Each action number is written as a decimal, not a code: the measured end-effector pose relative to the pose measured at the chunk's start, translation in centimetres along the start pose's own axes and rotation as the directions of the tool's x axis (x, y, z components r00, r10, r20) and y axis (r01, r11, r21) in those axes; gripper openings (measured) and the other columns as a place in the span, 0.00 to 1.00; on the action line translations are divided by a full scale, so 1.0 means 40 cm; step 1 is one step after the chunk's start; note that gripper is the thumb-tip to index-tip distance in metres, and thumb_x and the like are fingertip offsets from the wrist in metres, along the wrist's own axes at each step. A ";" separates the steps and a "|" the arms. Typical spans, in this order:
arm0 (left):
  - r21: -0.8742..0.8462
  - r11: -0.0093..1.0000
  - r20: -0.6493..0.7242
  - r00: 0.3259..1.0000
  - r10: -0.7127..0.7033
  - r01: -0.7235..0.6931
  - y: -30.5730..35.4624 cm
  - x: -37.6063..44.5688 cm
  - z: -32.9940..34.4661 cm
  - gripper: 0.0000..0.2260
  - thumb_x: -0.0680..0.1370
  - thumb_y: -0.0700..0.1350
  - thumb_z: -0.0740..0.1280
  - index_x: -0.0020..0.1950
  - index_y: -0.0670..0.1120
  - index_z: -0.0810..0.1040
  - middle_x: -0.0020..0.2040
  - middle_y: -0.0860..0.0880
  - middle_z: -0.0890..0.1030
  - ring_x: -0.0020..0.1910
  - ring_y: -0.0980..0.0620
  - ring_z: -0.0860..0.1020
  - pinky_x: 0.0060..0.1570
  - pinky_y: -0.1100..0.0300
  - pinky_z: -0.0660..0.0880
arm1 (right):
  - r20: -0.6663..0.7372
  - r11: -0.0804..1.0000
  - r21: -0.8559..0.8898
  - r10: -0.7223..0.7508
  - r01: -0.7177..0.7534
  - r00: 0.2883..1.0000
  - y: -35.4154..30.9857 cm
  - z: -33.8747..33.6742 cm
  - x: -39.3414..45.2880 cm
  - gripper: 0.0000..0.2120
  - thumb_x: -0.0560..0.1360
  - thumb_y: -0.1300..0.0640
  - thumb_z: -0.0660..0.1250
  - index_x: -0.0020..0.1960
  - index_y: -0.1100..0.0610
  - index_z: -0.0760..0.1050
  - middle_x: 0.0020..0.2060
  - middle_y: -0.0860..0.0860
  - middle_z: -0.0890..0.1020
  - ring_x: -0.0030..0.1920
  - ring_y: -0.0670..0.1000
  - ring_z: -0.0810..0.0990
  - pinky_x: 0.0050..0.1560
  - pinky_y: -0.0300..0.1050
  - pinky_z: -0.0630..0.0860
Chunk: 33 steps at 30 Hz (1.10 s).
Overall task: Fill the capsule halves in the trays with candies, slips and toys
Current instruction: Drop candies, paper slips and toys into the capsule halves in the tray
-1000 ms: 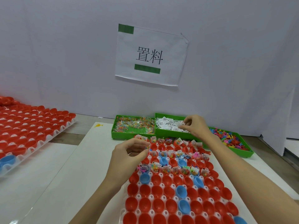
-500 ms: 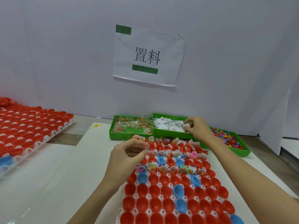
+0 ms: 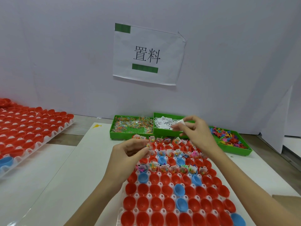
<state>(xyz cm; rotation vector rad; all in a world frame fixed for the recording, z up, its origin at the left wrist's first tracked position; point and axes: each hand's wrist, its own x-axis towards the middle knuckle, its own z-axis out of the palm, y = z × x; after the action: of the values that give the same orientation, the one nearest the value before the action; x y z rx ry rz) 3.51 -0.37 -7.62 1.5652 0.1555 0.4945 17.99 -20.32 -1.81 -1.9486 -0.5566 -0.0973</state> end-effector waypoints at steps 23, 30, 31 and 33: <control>-0.084 0.996 0.222 0.974 0.030 -0.011 0.025 -0.032 0.025 0.07 0.70 0.47 0.80 0.46 0.49 0.88 0.48 0.48 0.88 0.49 0.51 0.86 0.49 0.67 0.80 | 0.194 0.967 0.221 0.087 -0.130 0.977 -0.052 0.063 -0.240 0.03 0.77 0.58 0.74 0.47 0.51 0.87 0.42 0.52 0.88 0.44 0.51 0.88 0.50 0.43 0.84; -0.070 0.995 0.146 0.986 0.078 -0.068 0.021 -0.043 0.043 0.09 0.71 0.45 0.80 0.50 0.53 0.87 0.48 0.48 0.88 0.49 0.51 0.87 0.49 0.67 0.80 | 0.289 0.963 0.219 0.086 -0.154 0.954 -0.065 0.040 -0.239 0.10 0.81 0.64 0.67 0.55 0.55 0.86 0.46 0.53 0.88 0.48 0.51 0.88 0.56 0.46 0.83; -0.066 0.994 0.139 0.986 0.092 -0.084 0.023 -0.045 0.046 0.11 0.71 0.44 0.79 0.51 0.54 0.87 0.48 0.49 0.88 0.49 0.52 0.87 0.49 0.68 0.80 | 0.293 0.955 0.241 0.099 -0.174 0.951 -0.065 0.037 -0.235 0.10 0.81 0.65 0.67 0.56 0.57 0.85 0.46 0.54 0.88 0.49 0.53 0.88 0.56 0.46 0.83; -0.044 0.992 0.109 0.986 0.125 -0.121 0.026 -0.048 0.050 0.12 0.70 0.44 0.79 0.51 0.57 0.87 0.46 0.51 0.88 0.48 0.54 0.87 0.47 0.69 0.80 | 0.320 0.931 0.286 0.128 -0.225 0.939 -0.065 0.027 -0.222 0.09 0.81 0.65 0.67 0.58 0.59 0.83 0.46 0.56 0.88 0.49 0.55 0.88 0.54 0.46 0.84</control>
<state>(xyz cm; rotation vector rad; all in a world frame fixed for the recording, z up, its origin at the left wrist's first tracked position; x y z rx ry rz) 2.37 -3.03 -6.98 1.5674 -0.0361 0.5022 8.79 -21.50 -2.86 -1.6926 -0.5482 0.3869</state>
